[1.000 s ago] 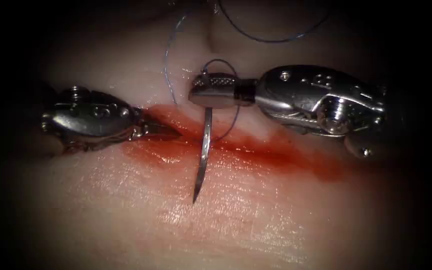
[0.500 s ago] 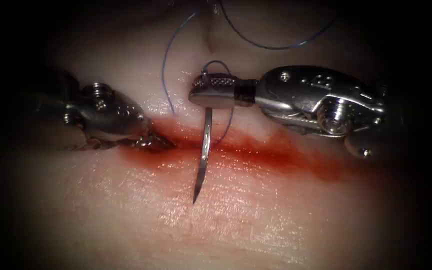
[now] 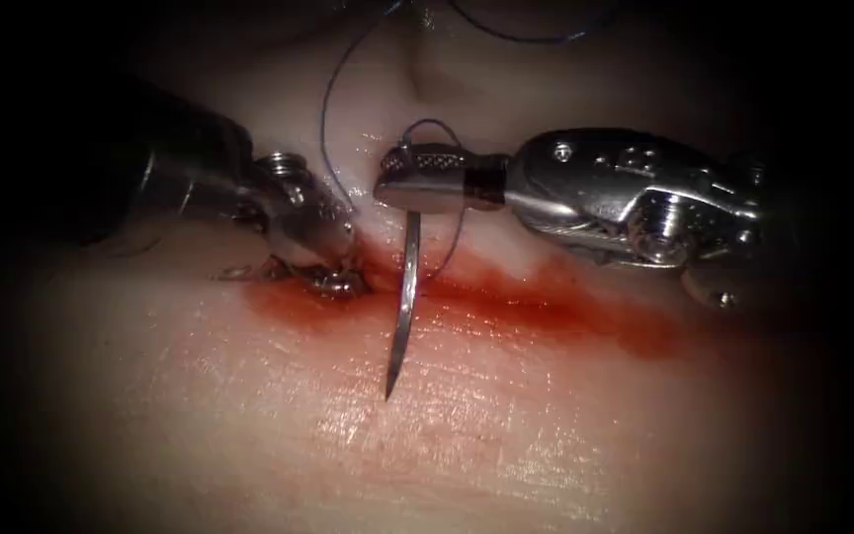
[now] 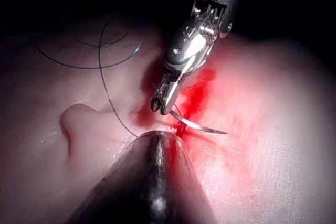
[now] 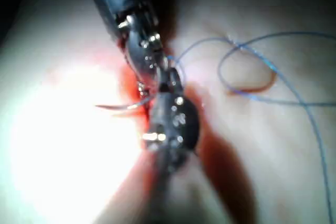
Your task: Wound Closure
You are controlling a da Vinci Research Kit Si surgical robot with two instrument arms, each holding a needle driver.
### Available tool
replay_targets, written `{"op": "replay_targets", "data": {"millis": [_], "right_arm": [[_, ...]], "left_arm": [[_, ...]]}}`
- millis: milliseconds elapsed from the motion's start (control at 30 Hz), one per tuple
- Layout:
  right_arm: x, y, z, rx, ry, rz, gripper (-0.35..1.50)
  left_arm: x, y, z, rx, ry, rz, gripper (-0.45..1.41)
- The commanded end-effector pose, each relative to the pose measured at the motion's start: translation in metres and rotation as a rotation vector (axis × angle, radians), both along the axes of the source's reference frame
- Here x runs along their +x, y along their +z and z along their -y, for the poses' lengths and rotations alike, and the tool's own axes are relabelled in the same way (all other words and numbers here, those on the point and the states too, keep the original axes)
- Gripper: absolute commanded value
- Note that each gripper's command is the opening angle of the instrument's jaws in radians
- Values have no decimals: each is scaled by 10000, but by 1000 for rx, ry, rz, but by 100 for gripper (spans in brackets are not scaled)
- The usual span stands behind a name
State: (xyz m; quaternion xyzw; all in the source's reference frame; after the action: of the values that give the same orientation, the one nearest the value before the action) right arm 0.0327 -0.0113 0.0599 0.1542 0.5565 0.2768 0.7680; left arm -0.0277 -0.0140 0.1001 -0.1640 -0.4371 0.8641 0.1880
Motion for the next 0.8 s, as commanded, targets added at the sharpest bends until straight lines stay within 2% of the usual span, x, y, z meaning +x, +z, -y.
{"op": "replay_targets", "data": {"millis": [33, 233, 400, 467, 600, 800], "right_arm": [[5, 5, 5, 2, -2, -2, -35], [4, 5, 4, -4, -3, -8, -35], [3, 6, -1, -28, 4, -14, -35], [4, 9, -4, -59, 8, -5, -35], [4, 12, -9, -87, 24, 6, -35], [3, 16, -17, -113, 46, 9, -35]], "left_arm": [[-5, 8, 5, 25, -10, -26, -5], [6, 4, 0, 113, 7, -51, 19], [10, 0, -3, 132, -3, -50, 24], [12, -1, -3, 128, -8, -52, 39], [13, -3, -6, 113, -15, -49, 51], [16, -14, -7, 104, -21, -42, 54]]}}
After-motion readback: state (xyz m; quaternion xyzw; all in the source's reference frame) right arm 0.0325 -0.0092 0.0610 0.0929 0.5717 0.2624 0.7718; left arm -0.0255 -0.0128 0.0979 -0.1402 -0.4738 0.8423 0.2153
